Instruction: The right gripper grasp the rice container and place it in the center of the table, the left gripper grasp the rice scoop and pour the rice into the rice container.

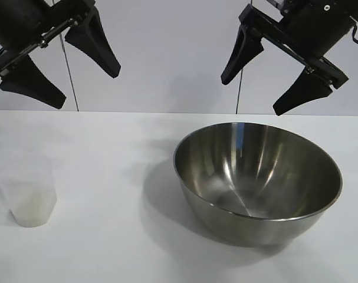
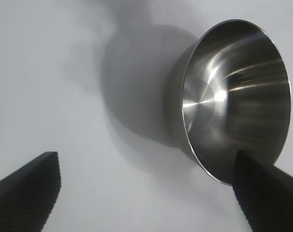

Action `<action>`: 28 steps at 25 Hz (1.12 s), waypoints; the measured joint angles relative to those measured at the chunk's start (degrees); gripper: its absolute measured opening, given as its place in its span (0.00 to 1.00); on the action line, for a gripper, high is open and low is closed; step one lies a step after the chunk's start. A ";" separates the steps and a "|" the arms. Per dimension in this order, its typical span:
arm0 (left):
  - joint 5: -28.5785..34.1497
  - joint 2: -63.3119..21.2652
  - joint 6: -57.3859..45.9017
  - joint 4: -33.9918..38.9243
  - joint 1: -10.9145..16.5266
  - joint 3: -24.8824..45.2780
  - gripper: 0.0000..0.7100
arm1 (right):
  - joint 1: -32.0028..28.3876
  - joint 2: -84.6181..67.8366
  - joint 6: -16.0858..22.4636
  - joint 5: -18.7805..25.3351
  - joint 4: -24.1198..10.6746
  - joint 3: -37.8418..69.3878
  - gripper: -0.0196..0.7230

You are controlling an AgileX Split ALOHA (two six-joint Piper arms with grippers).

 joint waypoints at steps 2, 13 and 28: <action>-0.02 0.00 0.00 0.00 0.00 0.00 0.98 | 0.00 -1.26 2.75 0.99 -6.70 0.00 0.92; -1.51 0.00 0.00 0.00 0.00 0.00 0.98 | 0.00 -3.82 11.14 -3.26 -26.63 8.05 0.92; -1.55 0.00 0.00 0.00 0.00 0.00 0.98 | 0.00 1.35 11.51 -19.56 -19.34 22.01 0.80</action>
